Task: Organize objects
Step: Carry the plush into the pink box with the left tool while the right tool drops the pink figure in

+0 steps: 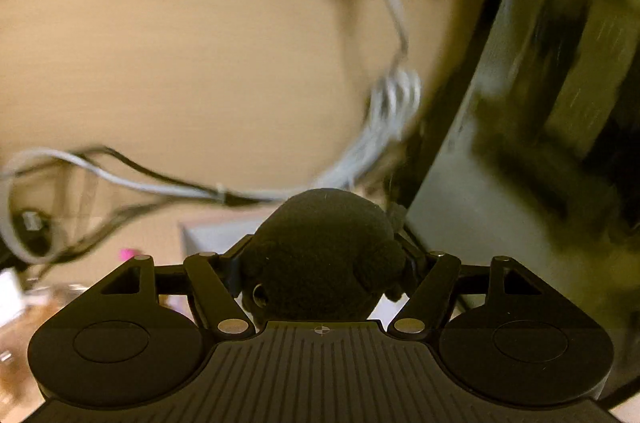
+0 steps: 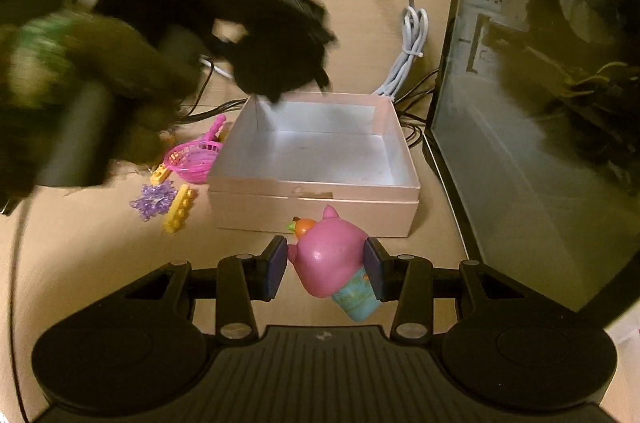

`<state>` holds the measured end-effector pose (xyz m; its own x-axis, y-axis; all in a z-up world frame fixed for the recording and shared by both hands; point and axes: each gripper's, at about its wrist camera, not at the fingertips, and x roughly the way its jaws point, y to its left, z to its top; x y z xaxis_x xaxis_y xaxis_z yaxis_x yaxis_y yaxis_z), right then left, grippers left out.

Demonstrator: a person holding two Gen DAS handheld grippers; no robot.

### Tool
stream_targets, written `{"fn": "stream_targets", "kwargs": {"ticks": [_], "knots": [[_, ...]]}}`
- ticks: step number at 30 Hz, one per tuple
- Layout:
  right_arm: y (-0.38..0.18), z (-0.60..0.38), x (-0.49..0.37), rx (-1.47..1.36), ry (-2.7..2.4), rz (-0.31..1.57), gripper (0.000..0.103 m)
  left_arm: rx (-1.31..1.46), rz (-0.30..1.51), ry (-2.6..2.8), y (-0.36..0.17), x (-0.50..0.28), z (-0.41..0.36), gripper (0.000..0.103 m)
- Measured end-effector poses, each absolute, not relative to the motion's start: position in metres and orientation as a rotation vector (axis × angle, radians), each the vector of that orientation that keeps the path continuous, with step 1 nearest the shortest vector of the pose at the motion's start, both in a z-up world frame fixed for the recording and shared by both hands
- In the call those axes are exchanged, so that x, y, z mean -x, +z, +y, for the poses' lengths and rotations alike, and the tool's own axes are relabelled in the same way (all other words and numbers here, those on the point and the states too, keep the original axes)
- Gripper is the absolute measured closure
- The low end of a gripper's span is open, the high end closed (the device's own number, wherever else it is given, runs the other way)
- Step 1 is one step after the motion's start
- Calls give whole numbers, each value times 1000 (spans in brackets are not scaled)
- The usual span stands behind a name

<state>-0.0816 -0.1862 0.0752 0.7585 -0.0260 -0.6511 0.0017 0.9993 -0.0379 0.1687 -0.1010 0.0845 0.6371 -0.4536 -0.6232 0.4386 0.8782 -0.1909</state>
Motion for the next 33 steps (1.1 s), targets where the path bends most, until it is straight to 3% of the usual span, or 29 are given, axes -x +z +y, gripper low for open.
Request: {"fn": "stream_targets", "kwargs": {"ticks": [3, 11, 15, 21, 22, 24, 25, 26, 33], "knots": [[70, -193, 79, 53, 5, 728, 62, -91, 834, -446, 48, -189, -119, 28], [59, -209, 62, 48, 25, 765, 61, 163, 603, -434, 83, -155, -55, 30], [71, -205, 43, 66, 43, 704, 61, 256, 553, -371, 90, -114, 2, 30], [105, -190, -4, 108, 0, 536, 61, 259, 649, -238, 68, -60, 73, 31], [108, -188, -16, 121, -7, 520, 59, 247, 673, -220, 63, -51, 84, 31], [109, -185, -38, 137, -13, 542, 44, 205, 720, -189, 50, -38, 99, 31], [109, -183, -47, 132, -25, 565, 31, 178, 735, -175, 47, -31, 107, 31], [107, -182, -49, 120, -36, 577, 27, 142, 746, -156, 41, -27, 114, 31], [83, -151, -2, 129, 47, 638, 13, -123, 693, -150, 37, -35, 157, 31]]}}
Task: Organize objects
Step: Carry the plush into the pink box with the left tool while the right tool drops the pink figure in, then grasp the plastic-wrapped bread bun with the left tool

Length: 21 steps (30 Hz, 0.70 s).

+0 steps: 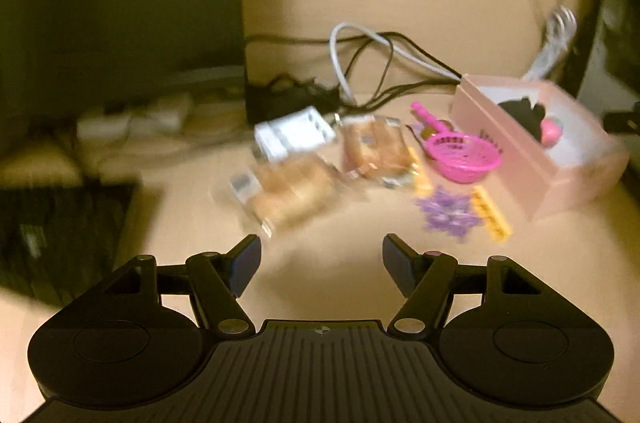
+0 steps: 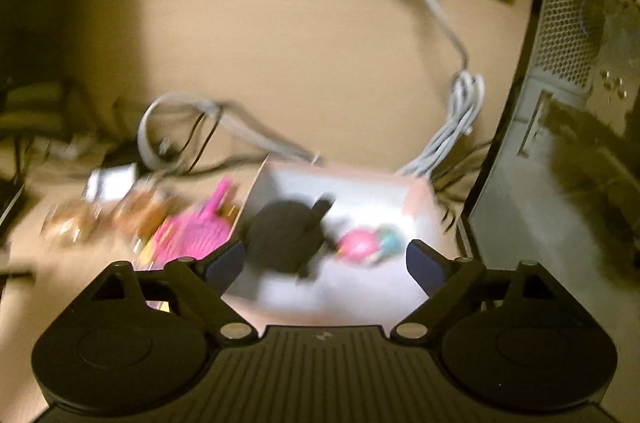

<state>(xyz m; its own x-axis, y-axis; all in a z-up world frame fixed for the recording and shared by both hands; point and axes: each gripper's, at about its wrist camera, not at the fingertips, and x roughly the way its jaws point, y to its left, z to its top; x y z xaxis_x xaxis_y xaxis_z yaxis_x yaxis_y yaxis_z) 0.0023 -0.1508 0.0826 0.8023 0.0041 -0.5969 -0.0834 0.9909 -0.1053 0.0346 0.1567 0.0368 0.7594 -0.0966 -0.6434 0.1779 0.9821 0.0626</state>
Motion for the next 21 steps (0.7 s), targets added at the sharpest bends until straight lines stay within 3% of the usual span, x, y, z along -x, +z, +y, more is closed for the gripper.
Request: {"fn": "stream_targets", "kwargs": {"ticks": [4, 10, 17, 19, 21], "knots": [[67, -135, 32, 140, 53, 687, 8, -365, 626, -267, 43, -66, 158, 30], [51, -122, 70, 139, 29, 770, 4, -524, 776, -447, 23, -125, 157, 30], [49, -114, 79, 153, 24, 830, 0, -382, 804, -424, 10, -158, 172, 29], [54, -107, 68, 137, 40, 829, 0, -336, 796, -430, 10, -155, 176, 40], [59, -96, 54, 125, 68, 819, 0, -297, 790, -419, 13, -149, 181, 42]]}}
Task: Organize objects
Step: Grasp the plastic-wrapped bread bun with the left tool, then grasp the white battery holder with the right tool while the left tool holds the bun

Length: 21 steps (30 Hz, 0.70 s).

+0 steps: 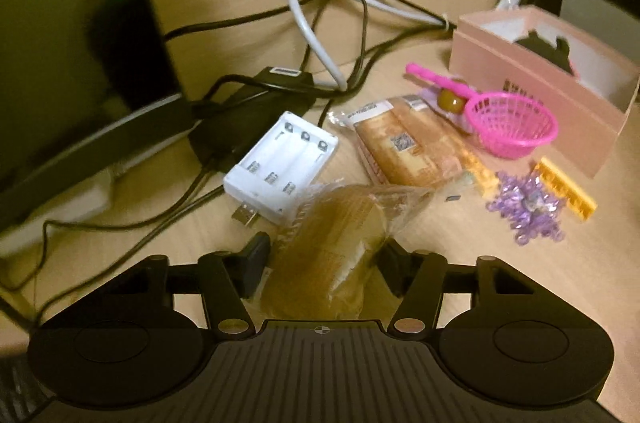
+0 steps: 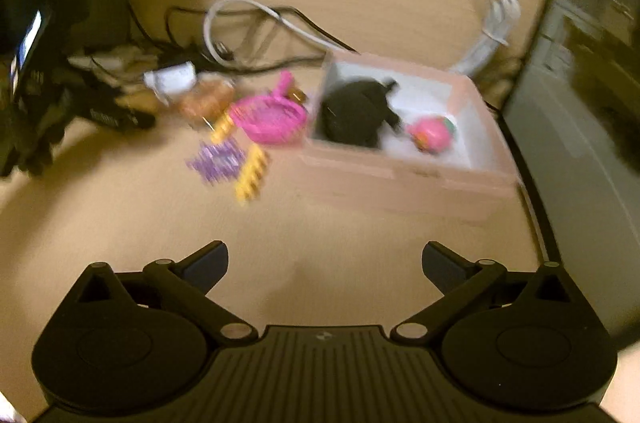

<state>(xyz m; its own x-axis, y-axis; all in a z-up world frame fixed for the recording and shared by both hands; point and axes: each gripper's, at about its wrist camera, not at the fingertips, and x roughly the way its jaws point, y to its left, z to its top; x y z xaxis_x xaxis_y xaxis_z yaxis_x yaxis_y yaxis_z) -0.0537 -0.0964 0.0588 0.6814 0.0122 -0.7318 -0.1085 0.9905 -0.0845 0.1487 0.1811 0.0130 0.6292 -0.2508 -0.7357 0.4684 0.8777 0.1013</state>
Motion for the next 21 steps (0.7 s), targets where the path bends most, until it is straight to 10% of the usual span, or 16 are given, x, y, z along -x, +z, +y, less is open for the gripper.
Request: {"fn": "stream_targets", "kwargs": {"ticks": [21], "knots": [[-3, 147, -174, 269, 442, 778, 0, 364, 854, -75, 64, 15, 283, 46]]}}
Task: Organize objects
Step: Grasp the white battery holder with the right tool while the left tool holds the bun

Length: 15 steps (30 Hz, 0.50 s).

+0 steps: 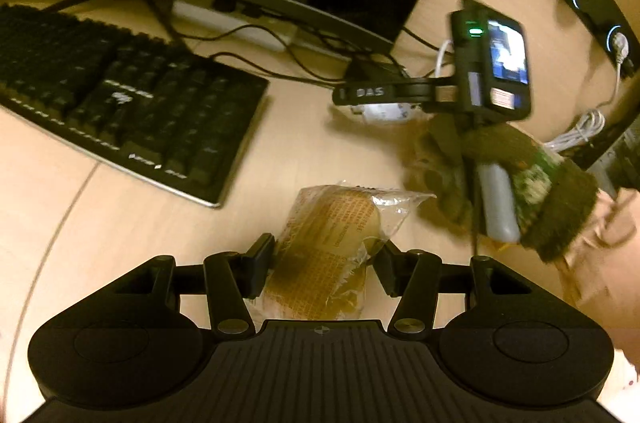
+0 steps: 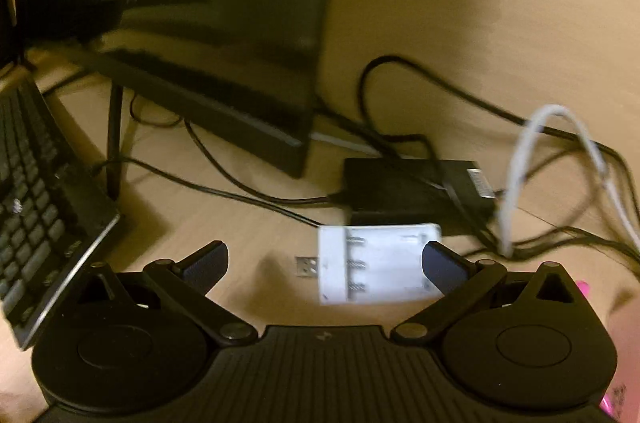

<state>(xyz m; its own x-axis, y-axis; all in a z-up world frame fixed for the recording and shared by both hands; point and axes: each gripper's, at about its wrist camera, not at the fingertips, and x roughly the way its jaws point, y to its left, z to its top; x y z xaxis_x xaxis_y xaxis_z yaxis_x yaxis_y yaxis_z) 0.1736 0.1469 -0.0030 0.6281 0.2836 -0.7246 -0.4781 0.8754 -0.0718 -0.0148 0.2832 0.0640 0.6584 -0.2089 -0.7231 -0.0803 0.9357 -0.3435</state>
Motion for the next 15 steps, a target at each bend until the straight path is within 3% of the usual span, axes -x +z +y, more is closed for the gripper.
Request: {"fn": "stream_targets", "kwargs": {"ticks": [6, 9, 11, 13, 15], "knots": [[-19, 159, -186, 282, 410, 819, 0, 372, 839, -46, 70, 23, 292, 46], [-20, 158, -184, 288, 388, 821, 17, 375, 840, -60, 70, 22, 288, 46], [-18, 156, -180, 309, 381, 803, 45, 373, 844, -75, 67, 18, 284, 46], [-14, 154, -174, 326, 382, 798, 61, 374, 851, -91, 65, 15, 279, 46], [-10, 149, -167, 325, 404, 811, 64, 371, 854, -110, 64, 13, 273, 46]]}}
